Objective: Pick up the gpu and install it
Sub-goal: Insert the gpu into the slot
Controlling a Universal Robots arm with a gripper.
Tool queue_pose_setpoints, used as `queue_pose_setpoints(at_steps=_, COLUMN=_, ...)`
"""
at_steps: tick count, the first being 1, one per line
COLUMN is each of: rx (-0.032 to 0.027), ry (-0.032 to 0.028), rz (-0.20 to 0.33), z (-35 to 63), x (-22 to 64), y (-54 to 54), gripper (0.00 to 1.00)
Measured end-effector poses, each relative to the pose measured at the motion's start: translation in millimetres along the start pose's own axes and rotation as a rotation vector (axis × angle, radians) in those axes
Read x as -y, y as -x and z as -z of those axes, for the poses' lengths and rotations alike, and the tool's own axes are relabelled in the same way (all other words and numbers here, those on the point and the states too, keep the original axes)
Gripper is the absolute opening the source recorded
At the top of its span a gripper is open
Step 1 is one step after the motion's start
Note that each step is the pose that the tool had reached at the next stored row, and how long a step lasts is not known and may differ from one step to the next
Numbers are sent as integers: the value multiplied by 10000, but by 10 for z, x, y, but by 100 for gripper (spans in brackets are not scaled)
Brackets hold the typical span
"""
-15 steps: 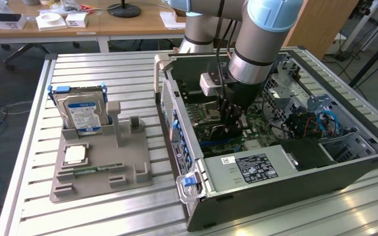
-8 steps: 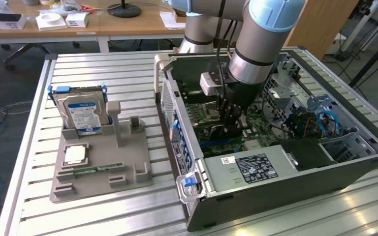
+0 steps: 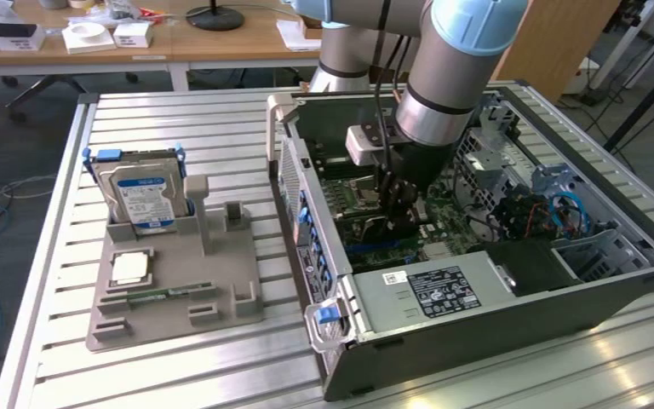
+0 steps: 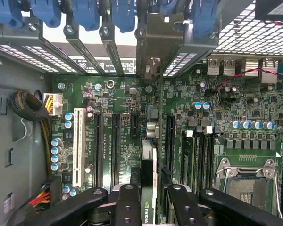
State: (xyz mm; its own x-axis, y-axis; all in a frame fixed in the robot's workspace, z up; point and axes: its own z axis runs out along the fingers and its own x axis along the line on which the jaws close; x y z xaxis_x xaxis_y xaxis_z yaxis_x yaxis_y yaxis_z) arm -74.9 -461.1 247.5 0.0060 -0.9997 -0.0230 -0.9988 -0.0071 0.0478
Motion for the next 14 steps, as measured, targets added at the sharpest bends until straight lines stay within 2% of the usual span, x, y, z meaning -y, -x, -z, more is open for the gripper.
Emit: queue_pose_setpoints(at_steps=14, rx=1, ry=-6, rz=-2, z=-31, x=25, y=-1, gripper=27)
